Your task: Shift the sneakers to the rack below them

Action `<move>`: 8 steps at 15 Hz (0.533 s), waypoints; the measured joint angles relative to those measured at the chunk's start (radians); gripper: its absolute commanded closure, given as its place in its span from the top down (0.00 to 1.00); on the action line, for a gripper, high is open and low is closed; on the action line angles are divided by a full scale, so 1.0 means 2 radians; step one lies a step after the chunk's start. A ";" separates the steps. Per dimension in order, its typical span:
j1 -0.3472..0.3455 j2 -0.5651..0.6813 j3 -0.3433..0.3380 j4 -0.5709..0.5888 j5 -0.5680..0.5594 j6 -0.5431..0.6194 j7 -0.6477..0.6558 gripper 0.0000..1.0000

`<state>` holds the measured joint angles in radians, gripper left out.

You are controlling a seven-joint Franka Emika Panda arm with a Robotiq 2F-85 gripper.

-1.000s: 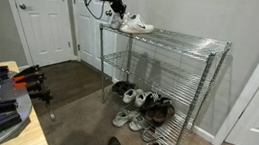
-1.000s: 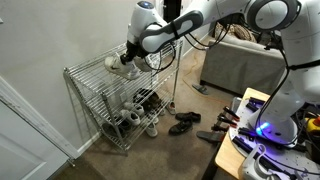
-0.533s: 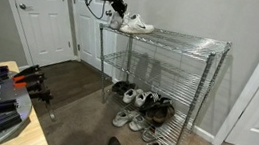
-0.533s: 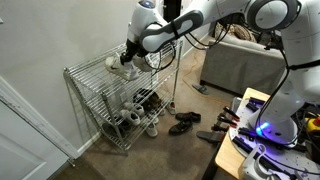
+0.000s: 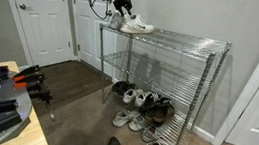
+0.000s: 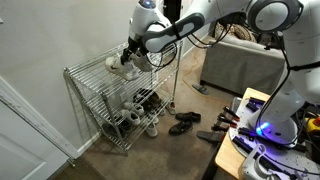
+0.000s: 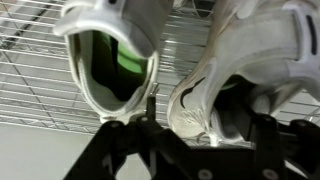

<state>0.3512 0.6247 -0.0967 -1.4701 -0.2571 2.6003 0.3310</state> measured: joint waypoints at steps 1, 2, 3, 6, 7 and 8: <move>0.003 -0.001 -0.009 -0.003 -0.008 -0.001 0.008 1.00; 0.005 -0.001 -0.018 -0.007 -0.016 -0.002 0.016 1.00; 0.006 -0.001 -0.024 -0.011 -0.019 -0.004 0.020 1.00; 0.001 -0.003 -0.022 -0.019 -0.018 -0.030 0.020 1.00; -0.001 -0.003 -0.017 -0.021 -0.015 -0.037 0.019 1.00; -0.005 -0.003 -0.009 -0.021 -0.011 -0.040 0.017 1.00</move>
<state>0.3406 0.6194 -0.1148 -1.5121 -0.2791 2.5205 0.3653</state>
